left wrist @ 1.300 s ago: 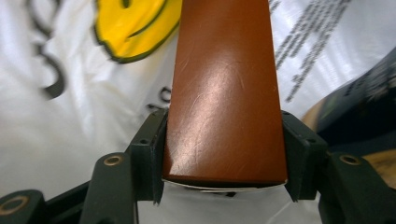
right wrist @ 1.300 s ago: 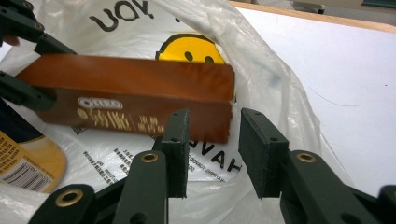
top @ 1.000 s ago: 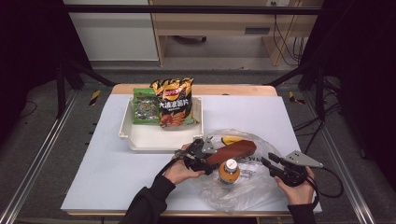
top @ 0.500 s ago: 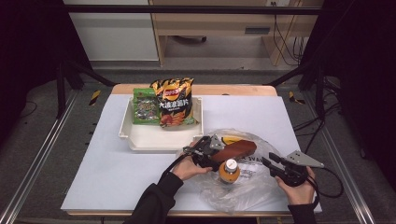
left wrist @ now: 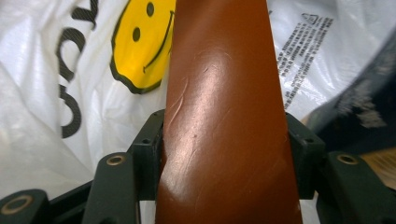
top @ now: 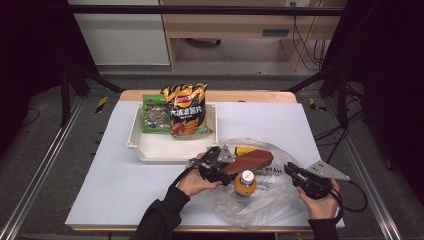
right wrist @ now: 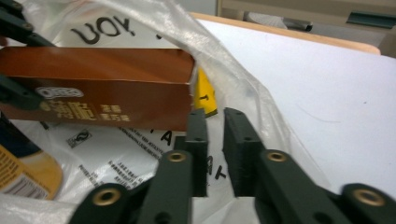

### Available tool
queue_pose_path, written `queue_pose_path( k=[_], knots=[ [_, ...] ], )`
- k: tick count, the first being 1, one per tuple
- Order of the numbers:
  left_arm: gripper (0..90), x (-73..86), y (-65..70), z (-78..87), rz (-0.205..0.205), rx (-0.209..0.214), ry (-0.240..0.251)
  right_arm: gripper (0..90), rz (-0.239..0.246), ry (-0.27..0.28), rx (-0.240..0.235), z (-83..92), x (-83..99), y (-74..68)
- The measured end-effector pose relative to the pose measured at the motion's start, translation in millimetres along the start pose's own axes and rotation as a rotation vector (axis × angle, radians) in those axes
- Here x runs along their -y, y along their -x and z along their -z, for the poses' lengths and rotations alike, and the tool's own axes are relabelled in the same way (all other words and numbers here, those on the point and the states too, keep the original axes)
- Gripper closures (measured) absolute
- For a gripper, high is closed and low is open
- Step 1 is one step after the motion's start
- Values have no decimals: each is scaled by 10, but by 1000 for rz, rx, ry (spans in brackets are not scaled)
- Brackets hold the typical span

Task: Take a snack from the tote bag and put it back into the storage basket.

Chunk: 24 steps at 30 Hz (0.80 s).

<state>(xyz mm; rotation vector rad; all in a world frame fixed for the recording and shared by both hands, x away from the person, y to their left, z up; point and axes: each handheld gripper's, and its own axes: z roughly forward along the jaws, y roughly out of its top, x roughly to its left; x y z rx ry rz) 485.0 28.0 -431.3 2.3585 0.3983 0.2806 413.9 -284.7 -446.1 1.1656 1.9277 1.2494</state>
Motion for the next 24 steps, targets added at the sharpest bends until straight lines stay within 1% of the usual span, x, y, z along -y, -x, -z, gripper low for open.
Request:
queue_pose_path(
  k=[2,3,4,8,10,12,13,15,18,19,20,24],
  knots=[
    [434,10,-6,63,-4,7,13,879,-6,6,13,-6,-19,8],
    [434,13,-12,97,-3,13,28,890,-10,10,17,-18,-24,15],
    [434,14,-18,116,-2,16,35,900,-14,6,33,-43,-26,38],
    [435,12,-36,180,2,23,63,900,-26,-30,57,-159,-17,92],
    [435,9,-44,205,3,36,78,900,-26,-66,64,-226,16,109],
    [435,3,-37,225,8,54,106,900,-24,-101,70,-274,52,119],
    [435,-4,-34,239,-4,62,108,900,-25,-107,71,-288,65,123],
    [436,-21,-8,256,-12,68,122,900,-35,-118,71,-304,90,142],
    [436,-46,11,303,-19,79,144,900,-45,-119,73,-302,101,169],
    [436,-54,8,332,-11,93,163,900,-50,-123,72,-302,105,169],
    [436,-58,8,350,-4,98,178,900,-47,-129,72,-316,118,180],
    [436,-93,5,461,4,87,214,900,-58,-163,69,-350,162,187]
  ],
)
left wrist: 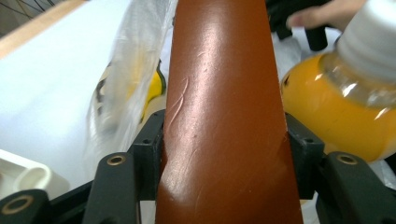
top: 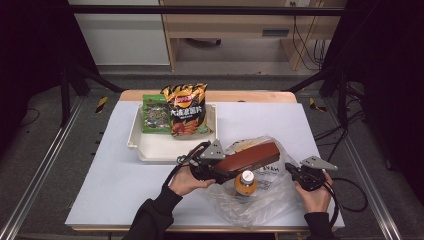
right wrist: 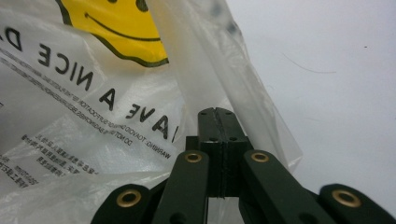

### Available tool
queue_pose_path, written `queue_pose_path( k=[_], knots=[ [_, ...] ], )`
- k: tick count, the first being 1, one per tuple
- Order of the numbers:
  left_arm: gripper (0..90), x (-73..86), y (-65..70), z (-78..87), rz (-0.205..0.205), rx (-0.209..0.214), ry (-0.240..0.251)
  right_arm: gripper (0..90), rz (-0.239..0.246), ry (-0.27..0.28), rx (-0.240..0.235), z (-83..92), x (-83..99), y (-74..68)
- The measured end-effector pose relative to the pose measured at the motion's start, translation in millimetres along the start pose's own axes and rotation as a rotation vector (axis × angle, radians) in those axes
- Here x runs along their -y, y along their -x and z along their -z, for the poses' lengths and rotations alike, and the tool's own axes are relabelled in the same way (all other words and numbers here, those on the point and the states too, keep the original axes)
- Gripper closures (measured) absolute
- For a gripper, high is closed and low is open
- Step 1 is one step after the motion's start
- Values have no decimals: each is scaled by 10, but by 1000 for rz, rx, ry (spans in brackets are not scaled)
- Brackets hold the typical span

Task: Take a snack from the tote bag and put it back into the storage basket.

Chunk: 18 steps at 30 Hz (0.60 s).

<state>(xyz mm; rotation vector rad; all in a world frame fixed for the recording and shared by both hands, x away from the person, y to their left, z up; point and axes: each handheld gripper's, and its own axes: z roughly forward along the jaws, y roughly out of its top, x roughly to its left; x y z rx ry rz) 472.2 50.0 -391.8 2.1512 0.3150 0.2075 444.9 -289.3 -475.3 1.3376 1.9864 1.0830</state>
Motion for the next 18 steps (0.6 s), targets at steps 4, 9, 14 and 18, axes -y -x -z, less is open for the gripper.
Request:
queue_pose_path(
  k=[4,9,14,18],
  knots=[
    [436,-29,-13,57,30,14,29,900,2,-21,-3,-20,22,5],
    [436,-30,-62,192,61,17,74,900,4,-66,14,-56,66,20],
    [435,-43,-77,302,59,-23,77,900,5,-37,0,-30,58,20],
    [435,-100,-41,313,39,-61,70,865,-6,14,-17,65,24,-3]
  ],
)
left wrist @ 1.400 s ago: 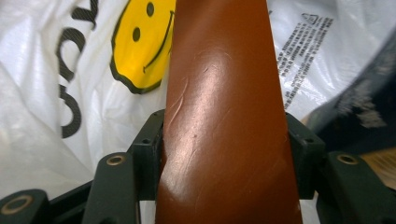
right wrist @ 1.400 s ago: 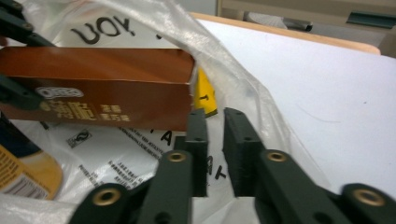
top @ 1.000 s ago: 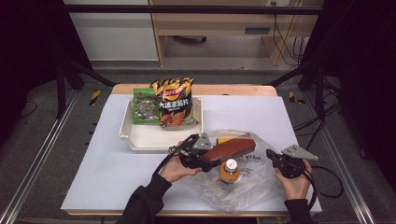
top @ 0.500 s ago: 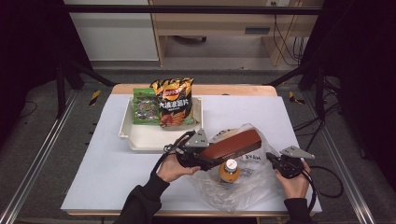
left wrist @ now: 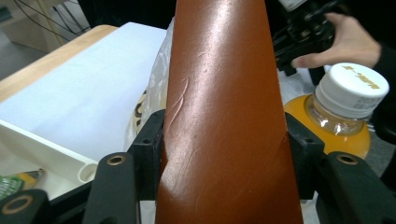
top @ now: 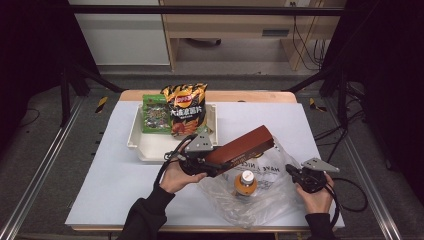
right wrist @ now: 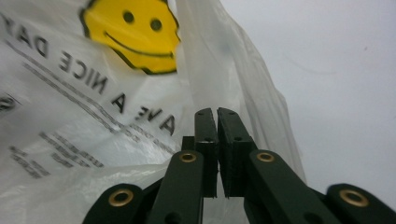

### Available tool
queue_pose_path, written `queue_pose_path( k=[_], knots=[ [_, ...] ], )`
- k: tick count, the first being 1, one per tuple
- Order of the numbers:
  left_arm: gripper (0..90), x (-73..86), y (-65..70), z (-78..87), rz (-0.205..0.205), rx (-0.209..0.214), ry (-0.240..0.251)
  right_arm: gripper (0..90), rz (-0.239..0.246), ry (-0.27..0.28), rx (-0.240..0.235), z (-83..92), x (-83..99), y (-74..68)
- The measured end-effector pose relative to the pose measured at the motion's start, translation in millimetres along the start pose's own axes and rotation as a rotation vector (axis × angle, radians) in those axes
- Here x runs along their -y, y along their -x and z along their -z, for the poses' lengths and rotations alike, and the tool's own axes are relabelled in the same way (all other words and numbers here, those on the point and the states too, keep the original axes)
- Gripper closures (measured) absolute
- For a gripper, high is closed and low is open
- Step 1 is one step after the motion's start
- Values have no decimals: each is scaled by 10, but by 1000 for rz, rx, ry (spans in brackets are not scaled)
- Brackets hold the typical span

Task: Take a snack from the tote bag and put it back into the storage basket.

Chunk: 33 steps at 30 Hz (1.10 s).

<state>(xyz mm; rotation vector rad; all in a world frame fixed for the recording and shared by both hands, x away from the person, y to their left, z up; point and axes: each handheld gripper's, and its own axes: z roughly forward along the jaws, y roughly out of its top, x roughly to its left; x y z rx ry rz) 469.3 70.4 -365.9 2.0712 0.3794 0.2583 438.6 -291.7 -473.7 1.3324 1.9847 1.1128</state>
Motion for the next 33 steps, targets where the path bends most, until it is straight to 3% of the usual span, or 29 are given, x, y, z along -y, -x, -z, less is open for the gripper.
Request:
queue_pose_path(
  k=[4,10,16,24,33],
  knots=[
    [435,-67,28,-12,-11,-14,-7,813,1,65,-25,121,-63,-39],
    [435,-196,62,20,-16,-23,-16,711,58,147,-64,306,-216,-179],
    [435,-252,95,95,-28,-34,-25,605,75,199,-106,407,-334,-322],
    [435,-213,63,258,-20,-54,-35,482,63,212,-120,452,-388,-398],
    [435,-140,-54,544,1,-101,-17,438,62,188,-110,437,-374,-396]
  ],
)
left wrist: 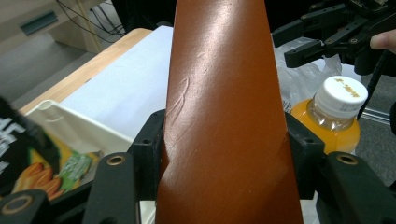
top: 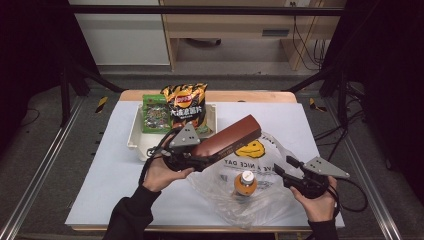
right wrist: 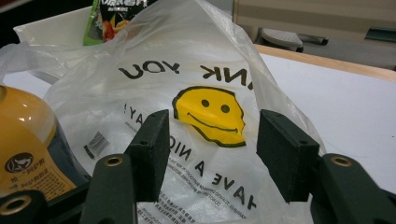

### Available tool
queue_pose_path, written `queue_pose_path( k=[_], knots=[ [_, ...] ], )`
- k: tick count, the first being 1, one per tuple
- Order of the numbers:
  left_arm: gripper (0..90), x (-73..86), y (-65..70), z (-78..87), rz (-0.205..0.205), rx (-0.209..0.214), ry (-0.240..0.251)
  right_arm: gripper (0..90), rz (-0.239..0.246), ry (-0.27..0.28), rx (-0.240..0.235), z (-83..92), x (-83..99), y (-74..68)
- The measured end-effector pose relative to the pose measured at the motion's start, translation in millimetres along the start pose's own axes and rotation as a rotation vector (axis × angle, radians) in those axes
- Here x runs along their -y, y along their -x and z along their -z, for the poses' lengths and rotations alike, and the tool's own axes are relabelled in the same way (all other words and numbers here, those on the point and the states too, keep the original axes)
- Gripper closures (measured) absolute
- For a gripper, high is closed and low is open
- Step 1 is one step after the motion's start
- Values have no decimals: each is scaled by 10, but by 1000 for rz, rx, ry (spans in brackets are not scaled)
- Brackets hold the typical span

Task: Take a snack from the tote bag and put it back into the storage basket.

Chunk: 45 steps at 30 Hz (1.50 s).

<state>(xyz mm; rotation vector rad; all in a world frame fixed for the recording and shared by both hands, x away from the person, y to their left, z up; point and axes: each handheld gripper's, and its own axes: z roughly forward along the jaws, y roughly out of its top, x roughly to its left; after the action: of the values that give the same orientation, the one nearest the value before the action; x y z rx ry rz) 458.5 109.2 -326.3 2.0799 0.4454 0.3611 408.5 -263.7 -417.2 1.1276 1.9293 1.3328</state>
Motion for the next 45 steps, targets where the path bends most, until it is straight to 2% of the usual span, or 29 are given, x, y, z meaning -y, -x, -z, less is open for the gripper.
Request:
queue_pose_path(
  k=[12,22,35,45],
  knots=[
    [434,246,-216,395,45,-85,-2,413,2,-15,7,7,17,-4],
    [434,441,-376,608,81,-143,-2,390,11,-33,14,-2,32,-5],
    [434,710,-563,639,119,-192,-49,353,1,-53,17,24,70,5],
    [434,942,-766,522,165,-201,-96,353,4,-62,21,15,87,24]
  ],
)
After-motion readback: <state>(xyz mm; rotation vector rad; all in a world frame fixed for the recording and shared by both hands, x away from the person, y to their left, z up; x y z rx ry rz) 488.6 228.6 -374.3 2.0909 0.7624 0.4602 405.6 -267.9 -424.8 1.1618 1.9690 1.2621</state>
